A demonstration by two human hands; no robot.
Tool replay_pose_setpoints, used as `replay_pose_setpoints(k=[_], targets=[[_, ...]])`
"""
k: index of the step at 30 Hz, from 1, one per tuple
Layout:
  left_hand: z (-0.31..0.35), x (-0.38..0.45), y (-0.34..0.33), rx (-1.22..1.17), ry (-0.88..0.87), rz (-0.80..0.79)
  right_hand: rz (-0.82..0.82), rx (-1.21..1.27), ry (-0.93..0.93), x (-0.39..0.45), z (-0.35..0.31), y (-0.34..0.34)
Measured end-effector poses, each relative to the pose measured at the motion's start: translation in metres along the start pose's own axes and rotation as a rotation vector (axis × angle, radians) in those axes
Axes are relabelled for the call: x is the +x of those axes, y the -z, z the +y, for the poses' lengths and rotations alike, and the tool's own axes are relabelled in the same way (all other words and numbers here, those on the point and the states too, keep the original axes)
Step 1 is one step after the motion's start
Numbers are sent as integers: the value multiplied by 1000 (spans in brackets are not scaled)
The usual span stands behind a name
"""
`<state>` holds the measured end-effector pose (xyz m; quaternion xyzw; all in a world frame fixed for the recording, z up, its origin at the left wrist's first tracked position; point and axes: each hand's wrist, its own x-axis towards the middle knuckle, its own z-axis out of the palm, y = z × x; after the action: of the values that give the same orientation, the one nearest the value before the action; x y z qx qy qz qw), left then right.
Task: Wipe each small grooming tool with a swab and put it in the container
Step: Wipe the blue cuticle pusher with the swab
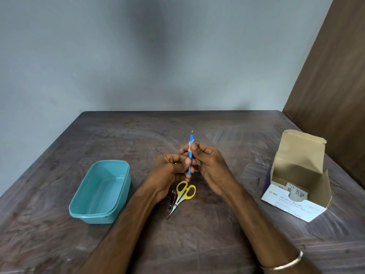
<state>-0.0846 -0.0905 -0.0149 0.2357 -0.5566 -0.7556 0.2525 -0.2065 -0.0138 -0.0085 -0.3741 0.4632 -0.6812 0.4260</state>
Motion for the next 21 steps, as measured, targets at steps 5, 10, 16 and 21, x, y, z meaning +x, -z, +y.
replay_pose_setpoints(k=[5, 10, 16, 21], targets=[[-2, 1, 2, 45, 4, 46, 46, -126, 24, 0, 3, 1], [-3, 3, 3, 98, -12, 127, 114, -270, 48, 2, 9, 3], [-6, 4, 4, 203, -116, 206, 184, -342, 128, 2, 10, -3], [-5, 3, 2, 263, -187, 259, 170, -367, 144, 4, 13, -2]])
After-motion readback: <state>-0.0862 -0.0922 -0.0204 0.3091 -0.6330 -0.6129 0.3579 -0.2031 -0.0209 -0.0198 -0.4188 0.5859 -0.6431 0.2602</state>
